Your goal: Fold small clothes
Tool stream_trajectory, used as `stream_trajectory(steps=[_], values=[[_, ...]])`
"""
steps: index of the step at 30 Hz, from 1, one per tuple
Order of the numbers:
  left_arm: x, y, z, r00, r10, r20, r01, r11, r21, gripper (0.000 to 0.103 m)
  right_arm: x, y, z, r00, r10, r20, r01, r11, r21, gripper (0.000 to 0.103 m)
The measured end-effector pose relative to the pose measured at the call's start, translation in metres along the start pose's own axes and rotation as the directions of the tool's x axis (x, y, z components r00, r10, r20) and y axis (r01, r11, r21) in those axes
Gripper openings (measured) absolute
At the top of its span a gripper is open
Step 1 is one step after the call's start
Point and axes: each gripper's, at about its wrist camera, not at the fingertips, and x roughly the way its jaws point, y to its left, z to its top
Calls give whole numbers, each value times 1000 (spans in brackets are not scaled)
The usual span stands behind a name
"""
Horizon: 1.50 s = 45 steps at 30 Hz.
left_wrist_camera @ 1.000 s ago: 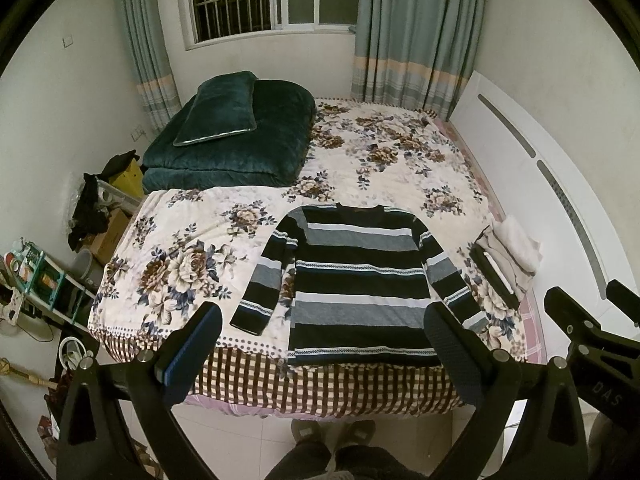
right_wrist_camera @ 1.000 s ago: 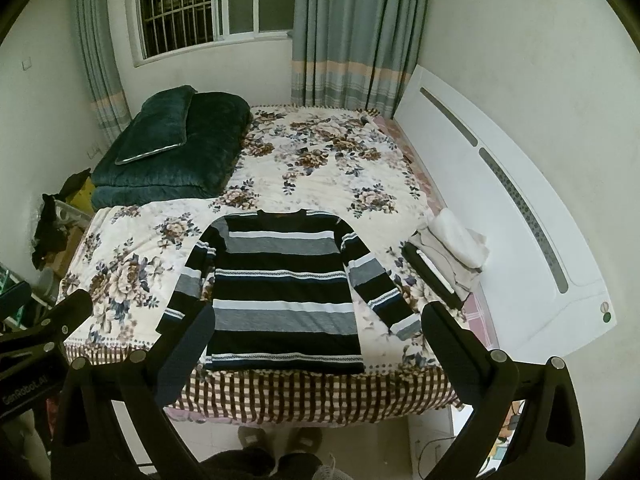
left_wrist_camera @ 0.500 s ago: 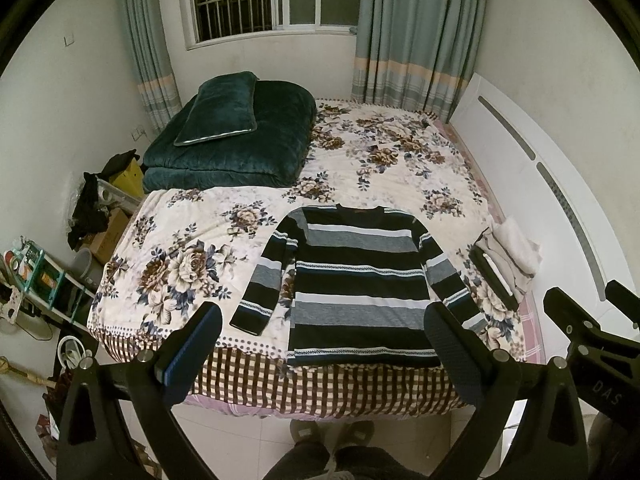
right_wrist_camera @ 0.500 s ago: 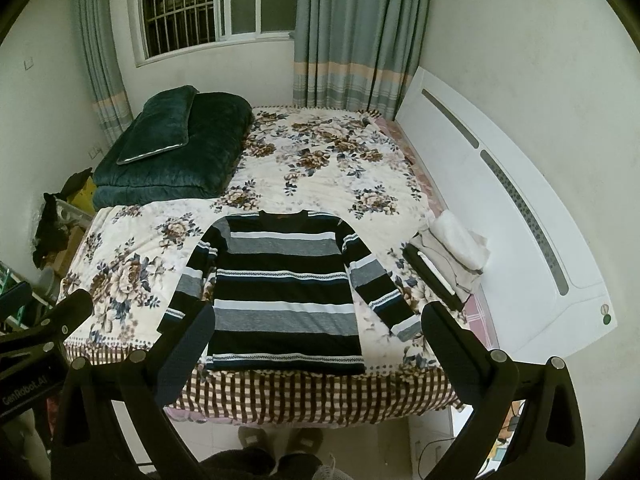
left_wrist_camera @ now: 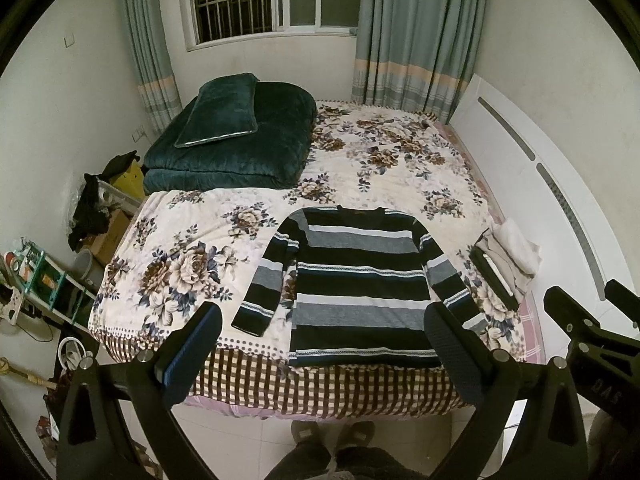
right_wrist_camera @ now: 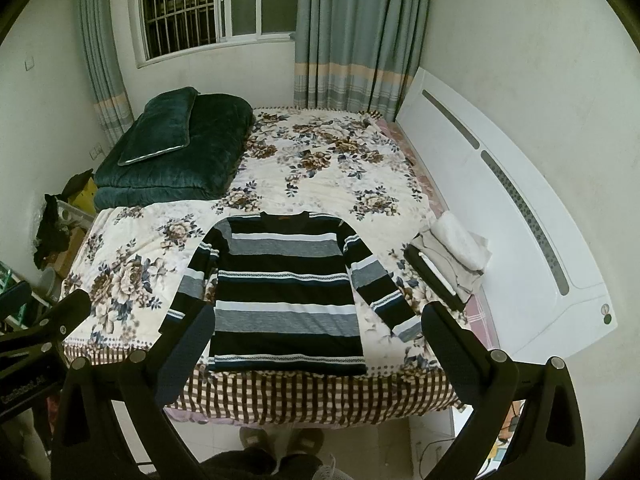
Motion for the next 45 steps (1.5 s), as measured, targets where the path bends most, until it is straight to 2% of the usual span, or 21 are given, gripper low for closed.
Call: stream_trajectory(steps=[31, 34, 38, 40, 42, 45], values=[[-1, 1, 3, 1000, -6, 1, 6, 1000, -2, 103, 0, -1, -1, 1000, 3, -2, -3, 1000, 2, 103], [1, 1, 4, 1000, -7, 3, 7, 1000, 7, 103, -1, 4, 7, 1000, 5, -9, -5, 1000, 13, 103], [25, 6, 16, 998, 43, 46, -44, 999, 8, 103, 23, 13, 16, 999, 32, -22, -30, 997, 68, 103], [57, 7, 18, 995, 70, 74, -71, 997, 20, 103, 51, 4, 11, 997, 52, -50, -44, 989, 142, 103], [91, 5, 15, 994, 92, 61, -95, 994, 44, 103, 92, -19, -1, 995, 49, -82, -28, 972, 232, 103], [148, -2, 11, 992, 121, 36, -123, 990, 72, 103, 156, -63, -27, 989, 4, -148, 46, 940, 337, 103]])
